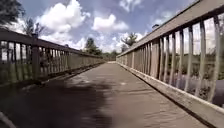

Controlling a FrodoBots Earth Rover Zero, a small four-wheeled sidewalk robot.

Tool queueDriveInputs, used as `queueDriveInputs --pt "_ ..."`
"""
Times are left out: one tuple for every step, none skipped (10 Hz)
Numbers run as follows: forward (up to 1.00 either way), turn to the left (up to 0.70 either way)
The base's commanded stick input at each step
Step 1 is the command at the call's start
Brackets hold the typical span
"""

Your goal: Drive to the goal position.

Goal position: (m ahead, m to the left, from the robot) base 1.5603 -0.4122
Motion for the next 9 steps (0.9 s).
queueDriveInputs --pt "0.85 0.0" --pt "0.85 0.0" --pt "0.85 0.0" --pt "0.85 0.0" --pt "0.85 0.0" --pt "0.85 0.0" --pt "0.85 0.0" --pt "0.85 0.0" --pt "0.85 0.0"
